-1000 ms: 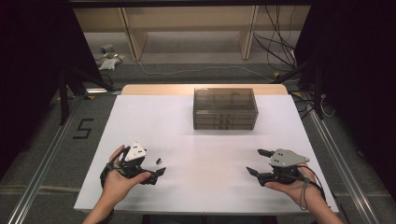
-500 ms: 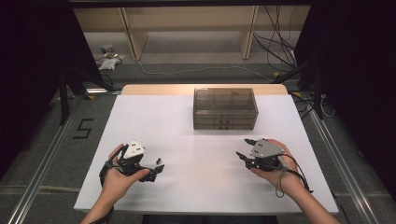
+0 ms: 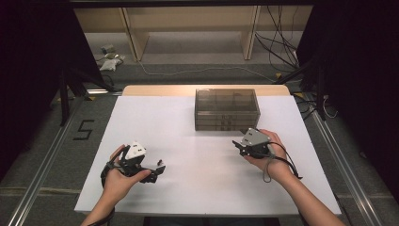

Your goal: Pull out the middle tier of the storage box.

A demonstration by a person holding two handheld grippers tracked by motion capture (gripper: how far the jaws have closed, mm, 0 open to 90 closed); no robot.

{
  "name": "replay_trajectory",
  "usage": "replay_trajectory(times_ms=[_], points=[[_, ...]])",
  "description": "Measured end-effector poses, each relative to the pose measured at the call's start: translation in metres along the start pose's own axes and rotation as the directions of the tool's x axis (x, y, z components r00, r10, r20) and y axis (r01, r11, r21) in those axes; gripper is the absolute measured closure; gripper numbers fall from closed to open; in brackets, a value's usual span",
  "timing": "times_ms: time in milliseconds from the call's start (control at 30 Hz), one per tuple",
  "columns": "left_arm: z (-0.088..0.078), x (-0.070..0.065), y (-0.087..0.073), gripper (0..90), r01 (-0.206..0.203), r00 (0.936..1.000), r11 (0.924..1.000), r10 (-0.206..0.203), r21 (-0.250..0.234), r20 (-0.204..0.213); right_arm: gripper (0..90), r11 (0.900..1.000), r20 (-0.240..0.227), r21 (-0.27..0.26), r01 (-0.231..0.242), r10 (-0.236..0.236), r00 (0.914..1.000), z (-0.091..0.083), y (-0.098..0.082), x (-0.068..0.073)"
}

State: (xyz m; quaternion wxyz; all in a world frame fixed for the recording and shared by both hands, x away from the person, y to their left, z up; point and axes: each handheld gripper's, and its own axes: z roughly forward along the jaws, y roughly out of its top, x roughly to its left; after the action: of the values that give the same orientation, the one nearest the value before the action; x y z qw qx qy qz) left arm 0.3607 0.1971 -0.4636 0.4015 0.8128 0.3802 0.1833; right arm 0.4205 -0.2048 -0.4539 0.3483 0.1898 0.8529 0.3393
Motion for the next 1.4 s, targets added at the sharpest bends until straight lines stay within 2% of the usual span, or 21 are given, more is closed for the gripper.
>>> replay_trajectory(times_ms=[67,200,400,500,633,800,867,900,967,1000,1033,1067,1100,1133,1167,1200,1233,1300,1333,1367,1400], points=[[0.000,0.000,0.000,0.0,0.002,1.0000,1.0000,-0.002,0.001,0.002,51.9,1.000,0.002,0.010,0.014,-0.014,0.9999,0.004,0.001,0.000],[0.000,0.001,-0.001,0.0,0.007,1.0000,1.0000,-0.007,-0.001,0.004,54.7,0.995,0.048,0.042,0.091,-0.093,0.9945,0.026,0.007,0.000],[0.000,0.001,-0.002,0.1,0.002,1.0000,1.0000,-0.002,0.000,0.004,57.0,0.979,0.104,0.085,0.188,-0.196,0.9751,0.046,0.011,0.010],[0.000,0.001,-0.002,0.1,0.001,1.0000,1.0000,-0.001,0.001,0.003,57.6,0.976,0.118,0.092,0.197,-0.207,0.9712,0.051,0.012,0.011],[0.001,0.000,-0.002,0.1,-0.002,1.0000,1.0000,0.002,0.002,0.005,57.6,0.969,0.143,0.106,0.224,-0.238,0.9607,0.056,0.013,0.010],[0.001,0.000,-0.002,0.1,-0.002,1.0000,1.0000,0.002,0.004,0.004,58.2,0.964,0.146,0.117,0.240,-0.256,0.9556,0.061,0.014,0.010],[0.001,0.000,-0.002,0.1,-0.002,1.0000,1.0000,0.002,0.002,0.003,58.9,0.957,0.161,0.128,0.259,-0.278,0.9471,0.064,0.015,0.012],[0.001,0.000,-0.002,0.1,-0.002,1.0000,1.0000,0.002,0.002,0.003,58.9,0.957,0.161,0.128,0.259,-0.278,0.9471,0.064,0.015,0.012],[0.002,0.001,-0.002,0.1,0.000,1.0000,1.0000,0.000,0.004,0.003,60.4,0.949,0.175,0.136,0.285,-0.306,0.9357,0.066,0.016,0.012],[0.002,0.001,-0.002,0.1,0.000,1.0000,1.0000,0.000,0.004,0.003,60.4,0.949,0.175,0.136,0.285,-0.306,0.9357,0.066,0.016,0.012],[0.002,0.001,-0.002,0.1,0.000,1.0000,1.0000,0.000,0.004,0.003,61.0,0.947,0.185,0.138,0.290,-0.312,0.9319,0.067,0.016,0.013],[0.001,0.001,-0.002,0.1,0.002,1.0000,1.0000,-0.002,0.001,0.003,61.6,0.942,0.200,0.148,0.302,-0.328,0.9234,0.069,0.016,0.015],[0.001,0.001,-0.002,0.1,0.002,1.0000,1.0000,-0.002,0.001,0.003,61.6,0.942,0.200,0.148,0.302,-0.328,0.9234,0.069,0.016,0.015],[0.001,0.000,-0.002,0.1,0.001,1.0000,1.0000,-0.001,0.000,0.002,62.5,0.931,0.218,0.162,0.328,-0.358,0.9079,0.071,0.016,0.016],[0.001,0.000,-0.002,0.1,0.000,1.0000,1.0000,0.000,-0.001,0.001,63.3,0.929,0.223,0.170,0.329,-0.362,0.9052,0.071,0.017,0.017],[0.001,0.000,-0.002,0.1,0.000,1.0000,1.0000,0.000,-0.001,0.002,64.2,0.922,0.232,0.177,0.345,-0.379,0.8957,0.072,0.017,0.017],[0.001,0.000,-0.002,0.1,0.000,1.0000,1.0000,0.000,-0.001,0.002,64.2,0.922,0.232,0.177,0.345,-0.379,0.8957,0.072,0.017,0.017],[0.001,0.001,-0.002,0.1,-0.002,1.0000,1.0000,0.002,0.000,0.003,66.1,0.914,0.253,0.185,0.360,-0.398,0.8816,0.074,0.017,0.019],[0.002,0.001,-0.002,0.1,-0.001,1.0000,1.0000,0.001,0.000,0.003,66.7,0.907,0.250,0.196,0.373,-0.414,0.8753,0.074,0.018,0.020],[0.002,0.000,-0.002,0.1,-0.001,1.0000,1.0000,0.001,0.000,0.002,67.6,0.900,0.260,0.198,0.387,-0.429,0.8651,0.075,0.018,0.020],[0.002,0.000,-0.002,0.1,-0.001,1.0000,1.0000,0.001,0.000,0.002,68.4,0.899,0.265,0.201,0.388,-0.432,0.8622,0.075,0.018,0.021]])
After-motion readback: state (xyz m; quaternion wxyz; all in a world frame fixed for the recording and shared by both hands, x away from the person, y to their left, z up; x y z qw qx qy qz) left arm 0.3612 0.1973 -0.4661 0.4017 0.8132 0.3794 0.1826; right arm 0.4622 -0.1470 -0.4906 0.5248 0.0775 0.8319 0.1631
